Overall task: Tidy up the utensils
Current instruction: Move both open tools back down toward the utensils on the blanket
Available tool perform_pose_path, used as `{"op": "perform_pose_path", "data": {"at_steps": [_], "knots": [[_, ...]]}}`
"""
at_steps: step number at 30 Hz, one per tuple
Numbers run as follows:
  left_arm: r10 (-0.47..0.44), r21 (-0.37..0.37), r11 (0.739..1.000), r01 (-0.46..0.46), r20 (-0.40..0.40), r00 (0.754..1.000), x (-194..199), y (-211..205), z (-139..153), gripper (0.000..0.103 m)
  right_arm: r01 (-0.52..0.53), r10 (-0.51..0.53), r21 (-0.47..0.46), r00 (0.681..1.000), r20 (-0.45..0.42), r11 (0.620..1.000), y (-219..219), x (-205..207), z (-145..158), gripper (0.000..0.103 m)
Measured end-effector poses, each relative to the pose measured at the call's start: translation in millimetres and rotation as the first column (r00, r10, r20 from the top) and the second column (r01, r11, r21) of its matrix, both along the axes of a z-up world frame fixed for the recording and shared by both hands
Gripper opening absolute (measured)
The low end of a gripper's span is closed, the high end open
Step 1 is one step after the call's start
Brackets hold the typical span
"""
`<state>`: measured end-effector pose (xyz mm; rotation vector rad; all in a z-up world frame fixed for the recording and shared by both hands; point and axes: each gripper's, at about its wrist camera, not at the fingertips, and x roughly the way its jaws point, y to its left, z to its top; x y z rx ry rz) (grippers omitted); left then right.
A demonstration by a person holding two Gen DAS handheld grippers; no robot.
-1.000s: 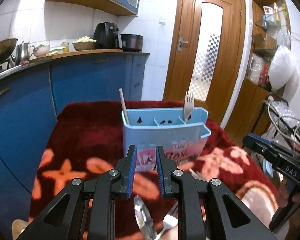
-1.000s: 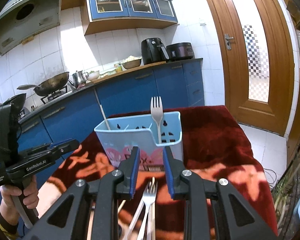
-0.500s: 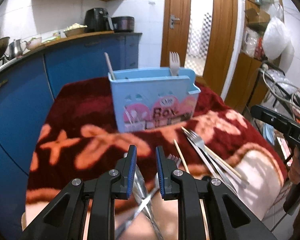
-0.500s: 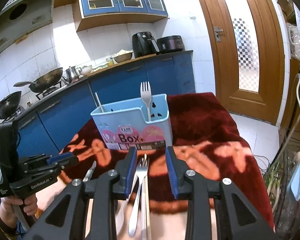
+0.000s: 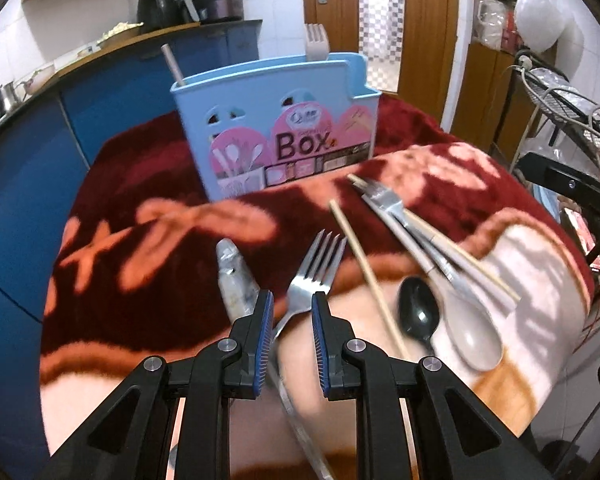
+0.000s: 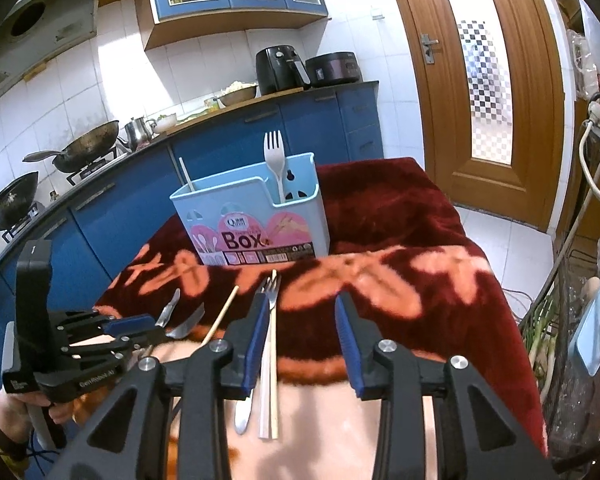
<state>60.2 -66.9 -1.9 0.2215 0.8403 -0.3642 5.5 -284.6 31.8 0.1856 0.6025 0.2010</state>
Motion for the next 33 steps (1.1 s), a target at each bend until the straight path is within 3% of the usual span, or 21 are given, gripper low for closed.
{"op": "perform_pose_path", "data": {"at_steps": [7,20,33], "knots": [[0.052,-0.031,0.998,-0.054,-0.071,0.996,-3.0,31.9,-4.4,0.019,-0.010,0.010,0.000,1.000,-0.027,1.000,1.3,1.9,-6.9,0.038],[0.049,-0.018,0.998,-0.054,-0.192,0.980,-5.0,52.6,-12.3,0.019,-0.034,0.033,-0.024,0.998,-0.052,0.999,9.6,3.6,-10.3,0.038],[0.059,-0.022,0.998,-0.065,-0.219,0.974,-14.3,55.4,-14.5,0.011,-0.047,0.045,-0.034,0.997,-0.070,0.998,11.7,5.2,-12.5,0.038]]}}
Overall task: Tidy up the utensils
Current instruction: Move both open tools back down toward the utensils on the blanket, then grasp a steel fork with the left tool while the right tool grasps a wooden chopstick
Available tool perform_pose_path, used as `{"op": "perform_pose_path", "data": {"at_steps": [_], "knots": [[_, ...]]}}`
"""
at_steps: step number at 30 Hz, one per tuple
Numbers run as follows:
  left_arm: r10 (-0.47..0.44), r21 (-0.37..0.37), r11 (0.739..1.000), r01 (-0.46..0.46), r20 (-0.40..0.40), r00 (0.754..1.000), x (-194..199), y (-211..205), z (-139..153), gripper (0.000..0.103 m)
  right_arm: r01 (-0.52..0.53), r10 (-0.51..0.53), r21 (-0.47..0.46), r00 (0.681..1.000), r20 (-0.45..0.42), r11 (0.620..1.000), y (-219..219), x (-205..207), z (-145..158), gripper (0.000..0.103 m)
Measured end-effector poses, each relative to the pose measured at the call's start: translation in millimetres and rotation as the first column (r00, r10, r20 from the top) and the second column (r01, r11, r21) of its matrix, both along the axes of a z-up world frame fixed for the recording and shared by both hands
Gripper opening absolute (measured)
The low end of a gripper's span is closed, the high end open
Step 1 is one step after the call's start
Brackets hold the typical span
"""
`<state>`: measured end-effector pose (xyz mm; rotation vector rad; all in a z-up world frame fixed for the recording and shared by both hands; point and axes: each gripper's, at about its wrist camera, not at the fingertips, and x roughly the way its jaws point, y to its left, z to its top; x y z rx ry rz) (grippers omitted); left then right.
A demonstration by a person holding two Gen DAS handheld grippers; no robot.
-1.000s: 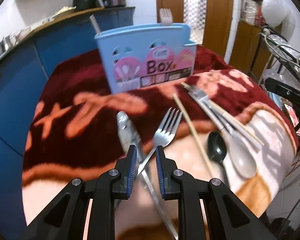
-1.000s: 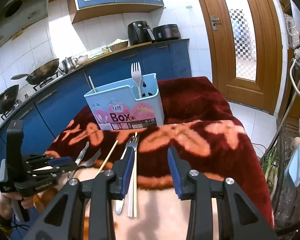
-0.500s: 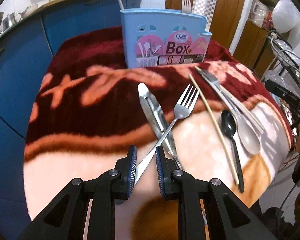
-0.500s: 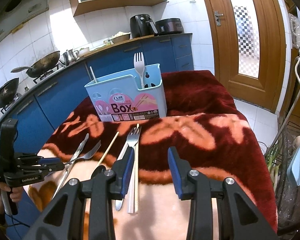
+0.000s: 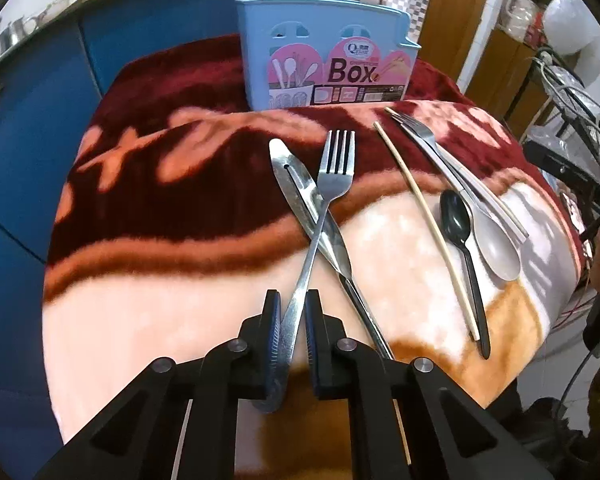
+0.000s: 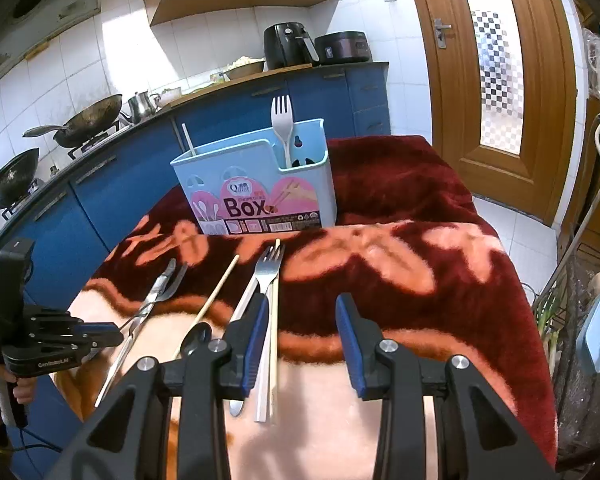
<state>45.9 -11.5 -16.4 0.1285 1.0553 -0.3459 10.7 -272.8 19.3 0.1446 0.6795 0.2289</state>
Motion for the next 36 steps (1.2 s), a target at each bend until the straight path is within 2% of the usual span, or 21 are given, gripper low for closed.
{"op": "perform_pose_path", "data": {"at_steps": [4,8,11,18,21,27,29,32,36], "knots": [[0.091,-0.056,0.994,-0.093,-0.028,0.995,-3.8,13.5,0.6,0.011,-0.019,0.018,-0.023,0.999,-0.029,1.000,3.4,3.9,-4.0,0.038],[0.124,-0.093,0.987,-0.129,-0.060,0.990,-2.9,18.7,0.2,0.012,-0.043,0.037,-0.064,0.995,-0.096,0.997,10.4,14.2,-10.5,0.038],[0.114,-0.095,0.988,-0.122,-0.086,0.990,6.5,15.8,0.5,0.012,-0.071,0.058,-0.079,0.985,-0.164,0.994,15.3,23.9,-17.5,0.038],[0.045,-0.026,0.999,-0.047,-0.070,0.997,30.4,0.4,-1.0,0.014,-0.151,0.119,-0.084,0.946,-0.303,0.985,22.6,43.2,-30.8,0.038],[0.034,-0.029,0.999,-0.036,-0.060,0.998,34.0,0.4,-1.3,0.014,-0.180,0.142,-0.085,0.930,-0.339,0.980,25.1,48.0,-29.1,0.031],[0.028,-0.071,0.997,-0.032,-0.054,0.998,31.6,9.0,-1.8,0.006,-0.223,0.170,-0.077,0.887,-0.429,0.972,26.4,63.5,-27.0,0.025],[0.035,-0.094,0.995,-0.042,-0.076,0.996,30.8,13.8,-1.0,0.005,-0.227,0.147,-0.123,0.874,-0.464,0.966,27.8,72.1,-27.9,0.018],[0.033,-0.106,0.993,-0.044,-0.098,0.995,29.6,15.8,-0.5,0.005,-0.256,0.138,-0.164,0.845,-0.516,0.953,34.1,85.2,-33.3,0.017],[0.015,-0.084,0.996,-0.025,-0.124,0.992,34.7,10.8,-1.6,0.005,-0.289,0.136,-0.205,0.827,-0.545,0.935,43.1,95.2,-33.9,0.017]]}}
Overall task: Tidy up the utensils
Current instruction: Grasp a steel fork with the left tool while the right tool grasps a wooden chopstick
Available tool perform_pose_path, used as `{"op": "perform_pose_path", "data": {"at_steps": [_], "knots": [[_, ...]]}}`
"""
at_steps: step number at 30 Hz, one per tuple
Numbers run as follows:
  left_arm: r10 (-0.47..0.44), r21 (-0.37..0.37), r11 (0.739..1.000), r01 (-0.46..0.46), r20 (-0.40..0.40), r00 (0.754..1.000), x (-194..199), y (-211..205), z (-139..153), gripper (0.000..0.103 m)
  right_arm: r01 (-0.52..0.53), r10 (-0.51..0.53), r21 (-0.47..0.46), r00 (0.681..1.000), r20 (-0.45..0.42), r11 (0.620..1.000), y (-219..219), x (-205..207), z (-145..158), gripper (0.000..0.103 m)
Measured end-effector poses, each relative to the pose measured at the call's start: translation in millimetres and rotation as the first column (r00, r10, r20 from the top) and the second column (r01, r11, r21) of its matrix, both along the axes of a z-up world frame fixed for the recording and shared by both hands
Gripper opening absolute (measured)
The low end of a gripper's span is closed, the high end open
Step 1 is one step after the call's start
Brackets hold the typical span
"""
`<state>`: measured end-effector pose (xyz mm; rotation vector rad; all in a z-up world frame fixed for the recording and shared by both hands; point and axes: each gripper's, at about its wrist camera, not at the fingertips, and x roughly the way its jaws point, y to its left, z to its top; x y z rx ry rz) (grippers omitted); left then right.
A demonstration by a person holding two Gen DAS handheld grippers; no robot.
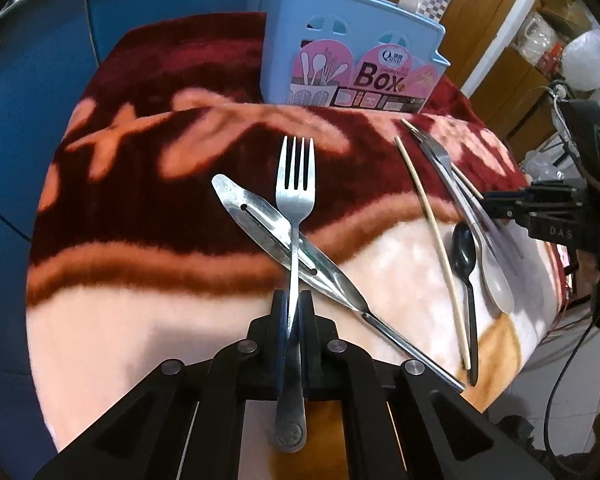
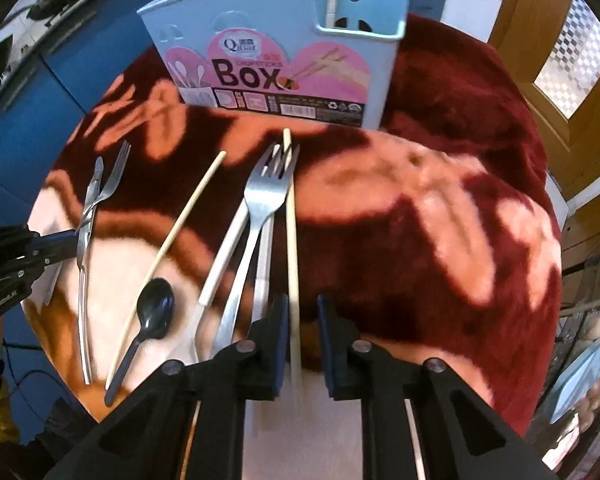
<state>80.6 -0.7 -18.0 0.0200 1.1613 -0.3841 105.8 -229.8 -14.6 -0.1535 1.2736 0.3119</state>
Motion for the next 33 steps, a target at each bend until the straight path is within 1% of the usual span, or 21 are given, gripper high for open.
{"op": "perform_pose_path", "data": {"at_steps": [3,7,9,11,12,16,21,23,24,26,29,32,33], "knots": [[-0.021,0.009,1.000,0.021,-0.017,1.000,7.8,-3.1,-0.6,0.005,-0.027,0.026,-0.044,0.999,-0.020,0.999,6.0,4.2,0.1,0.018],[-0.027,0.006,1.000,0.027,-0.033,0.999,15.3,-3.7,-0.3,0.005,-0.045,0.042,-0.070,0.998,-0.039,0.997,11.8,9.7,0.2,0.018],[-0.015,-0.001,1.000,0.015,-0.026,1.000,15.0,-3.6,0.2,0.005,-0.045,0.043,-0.073,0.999,-0.024,0.996,13.7,10.0,0.4,0.015],[-0.009,-0.007,1.000,0.009,-0.002,1.000,12.6,-2.8,1.5,0.004,-0.036,0.036,-0.061,0.999,-0.003,0.997,18.6,9.7,-0.5,0.007],[-0.005,-0.019,1.000,0.005,0.018,1.000,9.9,-1.8,2.8,0.004,-0.023,0.023,-0.040,1.000,0.006,0.999,16.0,8.6,0.9,0.006],[0.023,-0.081,0.997,-0.019,0.048,0.999,-2.2,7.4,9.6,0.004,0.049,-0.051,0.068,0.998,0.034,0.996,-1.8,1.7,4.6,0.006],[0.051,-0.189,0.981,-0.032,0.098,0.994,-19.7,19.9,27.5,0.004,0.097,-0.116,0.216,0.990,0.080,0.972,-21.7,-13.9,15.5,0.006],[0.049,-0.213,0.977,-0.028,0.097,0.994,-23.2,17.9,31.1,0.004,0.115,-0.140,0.264,0.987,0.080,0.958,-25.8,-21.1,18.8,0.006],[0.042,-0.217,0.976,-0.022,0.089,0.995,-23.8,15.2,30.8,0.004,0.119,-0.147,0.269,0.986,0.084,0.956,-28.8,-24.2,18.3,0.006],[0.026,-0.194,0.981,-0.011,0.076,0.997,-25.5,7.9,27.8,0.004,0.129,-0.159,0.251,0.982,0.102,0.959,-30.4,-28.7,19.2,0.006],[0.013,-0.114,0.993,-0.007,0.057,0.998,-27.0,-3.6,16.2,0.004,0.130,-0.150,0.189,0.984,0.100,0.973,-28.7,-29.9,15.2,0.006],[0.012,-0.086,0.996,-0.010,0.014,1.000,-26.0,-6.4,4.6,0.004,0.113,-0.123,0.124,0.989,0.077,0.986,-29.8,-31.8,7.4,0.006],[0.008,-0.075,0.997,-0.008,0.001,1.000,-25.6,-6.8,1.9,0.004,0.102,-0.109,0.102,0.992,0.063,0.990,-38.5,-37.3,5.7,0.006]]}}
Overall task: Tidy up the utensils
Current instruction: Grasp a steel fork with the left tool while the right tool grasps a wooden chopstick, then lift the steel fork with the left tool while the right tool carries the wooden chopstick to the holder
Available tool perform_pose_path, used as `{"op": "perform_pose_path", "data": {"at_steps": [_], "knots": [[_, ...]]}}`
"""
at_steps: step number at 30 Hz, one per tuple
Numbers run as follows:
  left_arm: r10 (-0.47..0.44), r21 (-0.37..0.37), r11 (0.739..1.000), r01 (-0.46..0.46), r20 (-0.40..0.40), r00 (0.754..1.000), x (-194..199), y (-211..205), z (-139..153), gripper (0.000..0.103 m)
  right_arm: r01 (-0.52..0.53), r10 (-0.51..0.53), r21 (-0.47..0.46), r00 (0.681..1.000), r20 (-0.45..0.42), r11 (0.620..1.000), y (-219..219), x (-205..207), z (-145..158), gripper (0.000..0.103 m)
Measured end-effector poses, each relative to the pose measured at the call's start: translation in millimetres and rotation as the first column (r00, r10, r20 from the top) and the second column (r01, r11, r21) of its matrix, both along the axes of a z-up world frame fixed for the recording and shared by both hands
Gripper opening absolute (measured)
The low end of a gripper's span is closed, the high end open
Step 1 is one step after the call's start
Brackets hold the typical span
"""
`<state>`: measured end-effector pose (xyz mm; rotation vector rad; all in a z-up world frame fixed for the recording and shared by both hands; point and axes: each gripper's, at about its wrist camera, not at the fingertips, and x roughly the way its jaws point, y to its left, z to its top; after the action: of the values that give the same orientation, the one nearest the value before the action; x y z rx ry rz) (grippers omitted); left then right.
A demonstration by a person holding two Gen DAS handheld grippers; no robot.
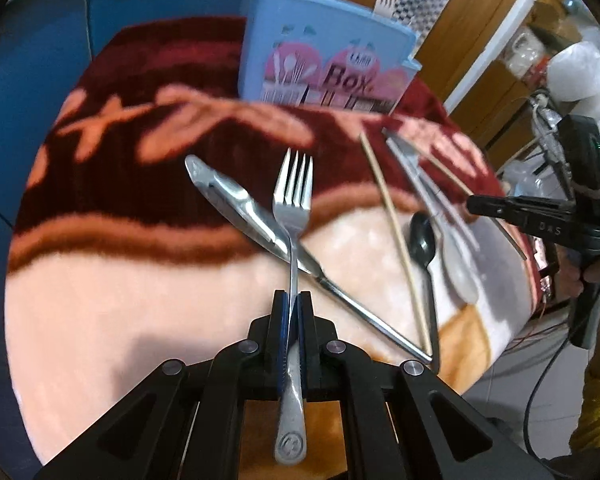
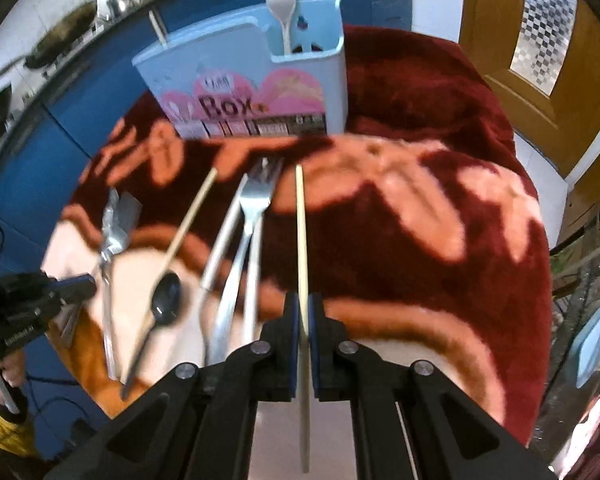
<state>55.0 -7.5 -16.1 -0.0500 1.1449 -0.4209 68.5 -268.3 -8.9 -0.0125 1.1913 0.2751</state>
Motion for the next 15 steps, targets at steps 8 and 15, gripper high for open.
{"op": "perform_pose_path", "data": {"at_steps": [8,15], "knots": [[-0.038,0.038,0.998,0.041,-0.067,0.997,19.0,-6.4,-3.0,0.005,-0.060,0.055,-0.086,0.996,-0.066,0.994,17.4,19.4,-3.6,0.008],[-0.049,0.040,0.998,0.051,-0.055,0.997,26.5,-9.1,-3.2,0.004,-0.116,0.107,-0.141,0.992,-0.066,0.983,33.8,38.1,-5.5,0.008]]}}
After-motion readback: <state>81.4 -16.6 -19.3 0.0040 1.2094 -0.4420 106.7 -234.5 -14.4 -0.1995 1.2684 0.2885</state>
